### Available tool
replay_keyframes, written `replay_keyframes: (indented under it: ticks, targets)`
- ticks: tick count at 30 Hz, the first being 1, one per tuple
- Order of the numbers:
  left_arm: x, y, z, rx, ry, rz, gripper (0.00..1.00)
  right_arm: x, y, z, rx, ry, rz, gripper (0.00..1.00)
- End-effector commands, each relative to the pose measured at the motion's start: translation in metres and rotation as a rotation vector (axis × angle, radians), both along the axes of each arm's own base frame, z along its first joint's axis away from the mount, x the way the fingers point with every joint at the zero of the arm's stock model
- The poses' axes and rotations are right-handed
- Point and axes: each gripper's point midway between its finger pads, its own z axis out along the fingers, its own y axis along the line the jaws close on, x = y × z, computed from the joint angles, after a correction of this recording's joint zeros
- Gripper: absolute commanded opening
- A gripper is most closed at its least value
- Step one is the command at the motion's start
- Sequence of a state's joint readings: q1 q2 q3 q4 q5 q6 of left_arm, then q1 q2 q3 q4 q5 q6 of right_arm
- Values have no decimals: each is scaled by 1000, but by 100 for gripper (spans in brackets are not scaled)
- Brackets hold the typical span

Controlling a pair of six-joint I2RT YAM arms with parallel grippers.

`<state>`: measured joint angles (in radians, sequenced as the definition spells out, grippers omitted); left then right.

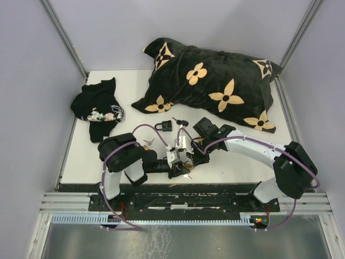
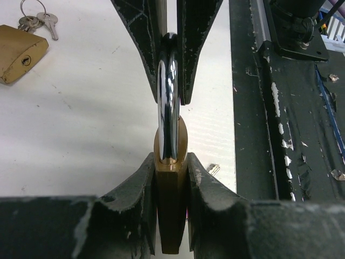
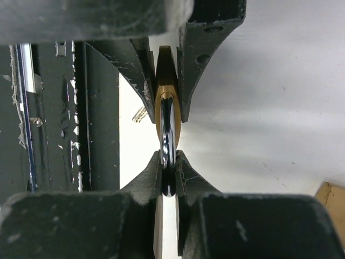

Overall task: Lock with the key
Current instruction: Lock the lock.

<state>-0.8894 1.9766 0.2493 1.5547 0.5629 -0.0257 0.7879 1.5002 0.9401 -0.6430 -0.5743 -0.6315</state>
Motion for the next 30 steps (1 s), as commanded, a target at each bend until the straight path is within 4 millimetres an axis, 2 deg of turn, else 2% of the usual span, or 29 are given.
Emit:
replay_keyframes:
  ticks: [1,12,15,19,21,22,23,27,30]
  targets:
    - [40,-2,15,-66,-162,146,3,-76,33,-39,39,255,147,2]
    - [37,2,9,-52,-147,138,3,-82,49,-47,94,321,100,2]
    - [38,2,12,-60,-140,146,3,-77,48,-40,93,311,113,2]
    - [41,4,26,-104,-93,158,3,-32,40,-2,128,271,45,16]
    - [41,2,39,-144,-61,149,3,-15,33,19,164,248,17,14]
    - [41,0,46,-167,-41,143,6,-10,31,29,177,214,35,5]
    - [41,-4,53,-192,-12,136,13,-6,29,37,175,188,44,2]
    - [49,-8,84,-273,46,139,45,-1,22,60,169,119,90,2]
    - [54,-1,104,-310,45,147,55,7,15,72,186,95,93,2]
